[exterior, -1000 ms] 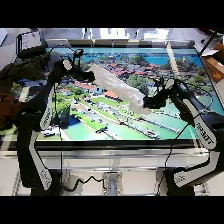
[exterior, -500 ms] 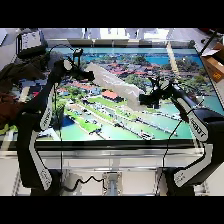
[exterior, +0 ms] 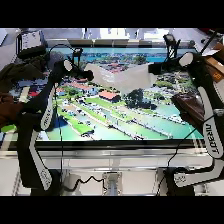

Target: Fold the shirts.

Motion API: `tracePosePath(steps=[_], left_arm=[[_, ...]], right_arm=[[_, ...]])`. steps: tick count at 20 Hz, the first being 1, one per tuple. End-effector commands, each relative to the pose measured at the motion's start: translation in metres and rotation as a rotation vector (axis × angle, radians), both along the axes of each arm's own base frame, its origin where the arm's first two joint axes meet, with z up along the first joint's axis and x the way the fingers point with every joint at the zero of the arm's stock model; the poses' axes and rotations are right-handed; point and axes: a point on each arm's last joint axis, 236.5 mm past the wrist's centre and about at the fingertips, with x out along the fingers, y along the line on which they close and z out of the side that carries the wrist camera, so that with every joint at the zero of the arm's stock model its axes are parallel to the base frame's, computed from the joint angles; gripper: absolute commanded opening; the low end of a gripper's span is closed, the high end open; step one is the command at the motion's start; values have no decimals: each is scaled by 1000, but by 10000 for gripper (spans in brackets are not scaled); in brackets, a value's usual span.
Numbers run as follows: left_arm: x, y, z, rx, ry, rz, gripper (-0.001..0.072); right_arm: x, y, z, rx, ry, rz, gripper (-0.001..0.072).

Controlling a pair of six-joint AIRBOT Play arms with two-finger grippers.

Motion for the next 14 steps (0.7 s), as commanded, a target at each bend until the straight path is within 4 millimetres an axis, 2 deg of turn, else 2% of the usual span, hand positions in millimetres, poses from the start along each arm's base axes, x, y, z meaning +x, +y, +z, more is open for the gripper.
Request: tracePosePath(steps=[1,5,7,9,11,13,14], left_arm=[[6,9,-15,-9,26,87,576],[-1,10,-54,-57,142,189,578],[0,7,-60,-80,152,205,578],[3,-2,-57,-135,146,215,581],[7,-23,-45,-234,132,190,581],[13,-39,-32,-315,99,173,580],[17,-40,-30,-322,81,180,580]], right_arm=[[-18,-5,73,-49,-126,30,32],[-52,-12,93,-112,-110,65,33],[-62,-19,98,-157,-104,68,33],[-67,-18,97,-157,-90,77,33],[-75,-14,90,-144,-46,97,32],[-93,-13,75,-156,46,127,32],[-101,-15,69,-169,85,140,32]])
